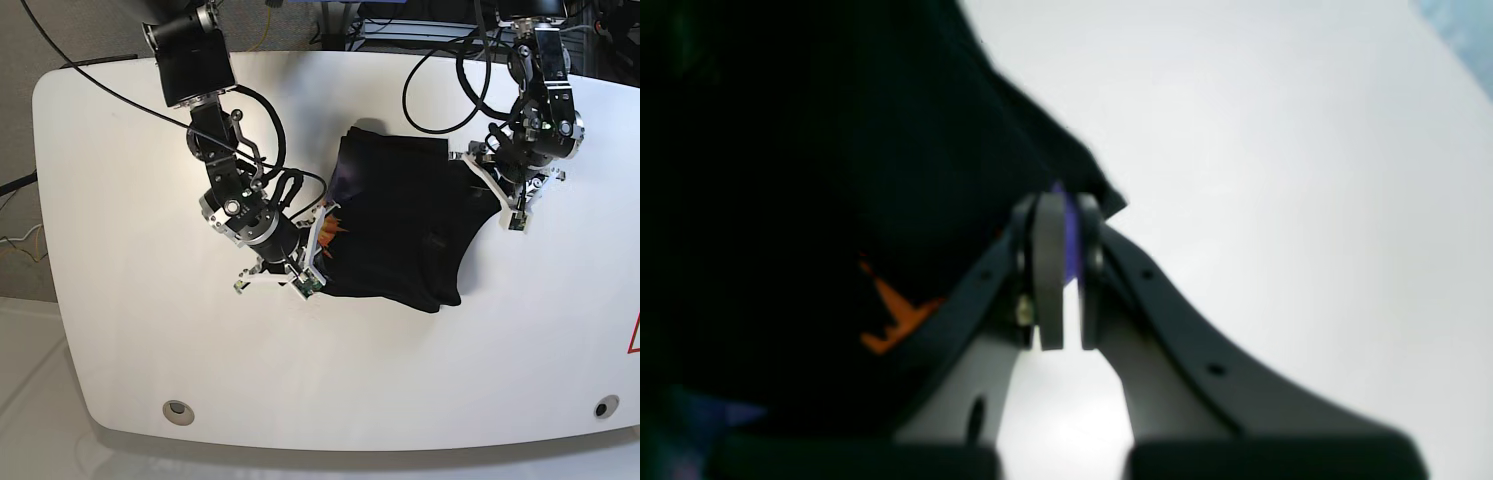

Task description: Fold the T-shirt properly

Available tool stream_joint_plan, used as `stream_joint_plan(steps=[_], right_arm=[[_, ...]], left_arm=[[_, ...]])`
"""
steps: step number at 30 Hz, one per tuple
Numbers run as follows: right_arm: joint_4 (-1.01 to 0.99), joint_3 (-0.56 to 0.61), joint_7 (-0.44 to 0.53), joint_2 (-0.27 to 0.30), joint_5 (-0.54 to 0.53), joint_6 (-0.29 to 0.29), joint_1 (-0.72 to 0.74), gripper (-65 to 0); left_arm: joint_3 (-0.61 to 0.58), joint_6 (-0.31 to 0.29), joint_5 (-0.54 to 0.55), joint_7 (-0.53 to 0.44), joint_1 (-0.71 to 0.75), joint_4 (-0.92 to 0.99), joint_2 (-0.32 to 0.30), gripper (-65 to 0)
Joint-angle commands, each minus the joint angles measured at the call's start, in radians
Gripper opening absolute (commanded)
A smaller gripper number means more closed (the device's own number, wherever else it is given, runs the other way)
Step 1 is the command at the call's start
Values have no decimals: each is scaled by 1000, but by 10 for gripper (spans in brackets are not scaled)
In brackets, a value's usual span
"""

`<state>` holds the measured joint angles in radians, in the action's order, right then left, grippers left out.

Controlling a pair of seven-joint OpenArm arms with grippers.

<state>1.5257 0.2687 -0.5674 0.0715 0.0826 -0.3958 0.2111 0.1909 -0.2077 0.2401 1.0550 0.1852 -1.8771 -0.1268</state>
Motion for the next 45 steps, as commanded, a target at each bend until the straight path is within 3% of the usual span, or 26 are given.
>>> stream_joint_plan(steps=[1, 17, 25, 32, 45], right_arm=[[25, -3, -1, -11, -5, 5, 41, -617], [6, -1, -6, -37, -2, 5, 78, -617], [0, -1, -6, -35, -2, 5, 80, -617], [0, -1, -7, -31, -2, 5, 80, -617], [-40, -1, -7, -34, -1, 5, 96, -617]], left_arm=[[0, 17, 5, -14, -11, -22, 13, -400], [-52, 32, 0, -17, -37, -20, 106, -400], [-169, 32, -106, -40, -37, -16, 177, -400], [-259, 32, -189, -66, -16, -11, 209, -400], [-247, 32, -215, -80, -10, 86, 226, -400]])
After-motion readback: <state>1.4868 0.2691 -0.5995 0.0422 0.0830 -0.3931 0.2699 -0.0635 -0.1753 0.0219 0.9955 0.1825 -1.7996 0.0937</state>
